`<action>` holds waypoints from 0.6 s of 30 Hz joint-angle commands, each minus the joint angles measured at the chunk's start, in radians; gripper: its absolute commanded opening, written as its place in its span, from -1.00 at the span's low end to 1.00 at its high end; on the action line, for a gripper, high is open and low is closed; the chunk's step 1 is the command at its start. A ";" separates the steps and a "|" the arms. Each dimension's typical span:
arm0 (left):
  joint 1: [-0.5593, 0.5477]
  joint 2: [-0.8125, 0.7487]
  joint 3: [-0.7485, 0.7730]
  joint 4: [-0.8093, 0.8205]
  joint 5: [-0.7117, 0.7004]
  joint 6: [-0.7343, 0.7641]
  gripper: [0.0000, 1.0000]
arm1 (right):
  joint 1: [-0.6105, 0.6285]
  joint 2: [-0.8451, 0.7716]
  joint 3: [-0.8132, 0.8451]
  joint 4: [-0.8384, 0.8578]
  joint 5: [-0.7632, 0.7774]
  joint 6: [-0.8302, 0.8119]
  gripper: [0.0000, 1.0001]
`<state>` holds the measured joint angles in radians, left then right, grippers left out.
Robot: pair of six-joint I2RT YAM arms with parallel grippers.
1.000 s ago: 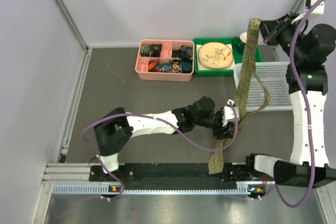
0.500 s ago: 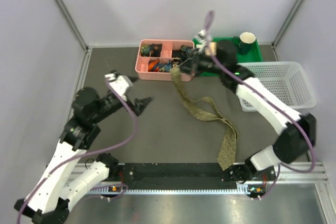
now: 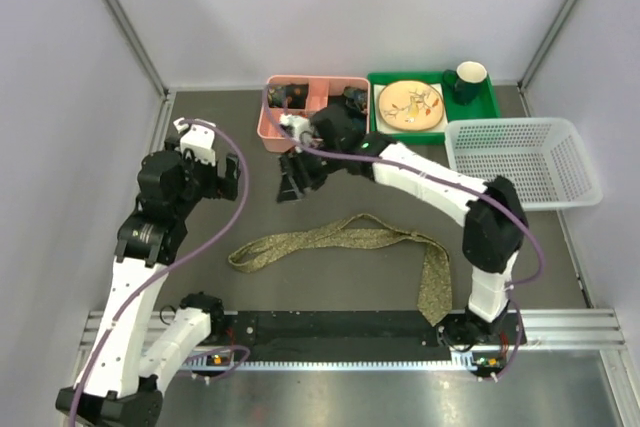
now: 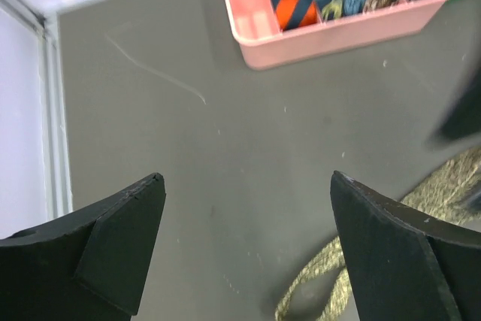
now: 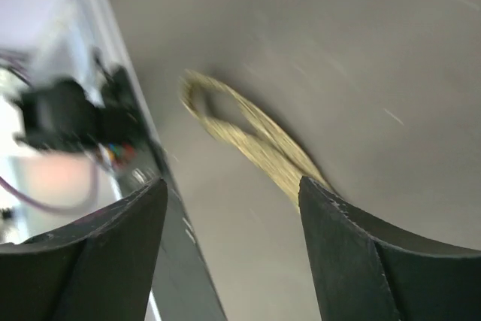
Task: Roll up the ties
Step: Flatten out the tie at the center of the board.
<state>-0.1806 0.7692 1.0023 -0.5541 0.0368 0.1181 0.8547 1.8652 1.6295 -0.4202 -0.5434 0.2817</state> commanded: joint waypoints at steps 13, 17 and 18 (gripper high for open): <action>0.110 0.571 0.133 -0.454 0.491 0.604 0.86 | -0.441 -0.655 -0.724 -0.608 0.405 -0.909 0.40; 0.109 0.634 0.098 -0.486 0.488 0.659 0.89 | -0.444 -0.664 -0.835 -0.533 0.456 -0.877 0.43; 0.107 0.654 0.091 -0.491 0.483 0.663 0.89 | -0.444 -0.649 -0.867 -0.497 0.473 -0.869 0.43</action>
<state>-0.0742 1.3926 1.1152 -0.9615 0.4675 0.6613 0.4164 1.2240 0.8131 -1.0161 -0.1688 -0.5587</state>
